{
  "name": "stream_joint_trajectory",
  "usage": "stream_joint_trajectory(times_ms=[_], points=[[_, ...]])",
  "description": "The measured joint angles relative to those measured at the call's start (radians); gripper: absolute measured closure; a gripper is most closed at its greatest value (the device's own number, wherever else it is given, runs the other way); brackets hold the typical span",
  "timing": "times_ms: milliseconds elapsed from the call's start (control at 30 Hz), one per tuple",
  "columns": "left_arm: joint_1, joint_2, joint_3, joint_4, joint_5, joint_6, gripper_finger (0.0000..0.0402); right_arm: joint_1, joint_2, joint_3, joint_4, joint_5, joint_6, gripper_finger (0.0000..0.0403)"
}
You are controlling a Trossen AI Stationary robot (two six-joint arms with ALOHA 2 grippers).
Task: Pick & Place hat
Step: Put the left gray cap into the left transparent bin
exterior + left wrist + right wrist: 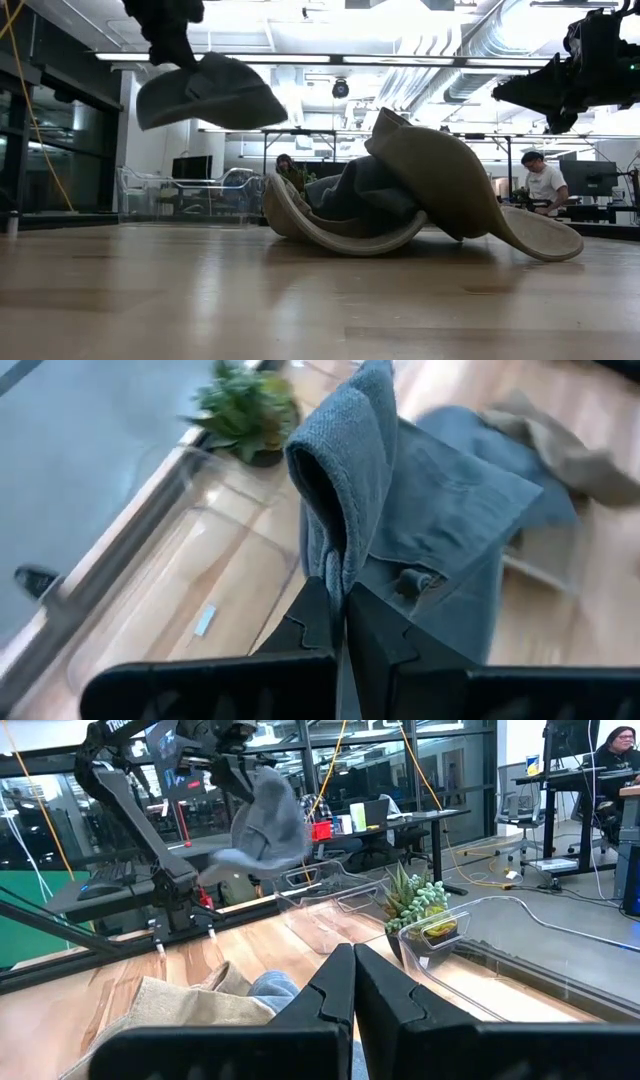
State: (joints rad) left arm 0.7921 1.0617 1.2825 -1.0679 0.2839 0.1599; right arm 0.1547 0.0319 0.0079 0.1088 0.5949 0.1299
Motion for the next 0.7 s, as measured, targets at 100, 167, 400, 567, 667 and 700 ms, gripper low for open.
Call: stream_joint_trajectory(times_ms=[100, 167, 400, 567, 667, 700], points=[[0.000, 0.002, 0.000, 0.033, -0.039, -0.098, 0.0402, 0.000, 0.000, 0.000, 0.000, 0.000, 0.000, 0.0402], [0.000, 0.002, 0.000, 0.058, -0.060, -0.152, 0.0402, 0.000, 0.000, 0.000, 0.000, 0.000, 0.000, 0.0402], [0.000, -0.015, 0.000, 0.118, -0.177, -0.450, 0.0402, 0.000, 0.000, 0.000, 0.000, 0.000, 0.000, 0.0402], [0.000, -0.075, 0.000, 0.125, -0.214, -0.597, 0.0402, 0.000, 0.000, 0.000, 0.000, 0.000, 0.000, 0.0402], [0.000, -0.101, -0.001, 0.119, -0.231, -0.709, 0.0402, 0.000, 0.000, 0.000, 0.000, 0.000, 0.000, 0.0402], [-0.001, -0.112, -0.001, 0.119, -0.245, -0.747, 0.0402, 0.000, 0.000, 0.000, 0.000, 0.000, 0.000, 0.0402]])
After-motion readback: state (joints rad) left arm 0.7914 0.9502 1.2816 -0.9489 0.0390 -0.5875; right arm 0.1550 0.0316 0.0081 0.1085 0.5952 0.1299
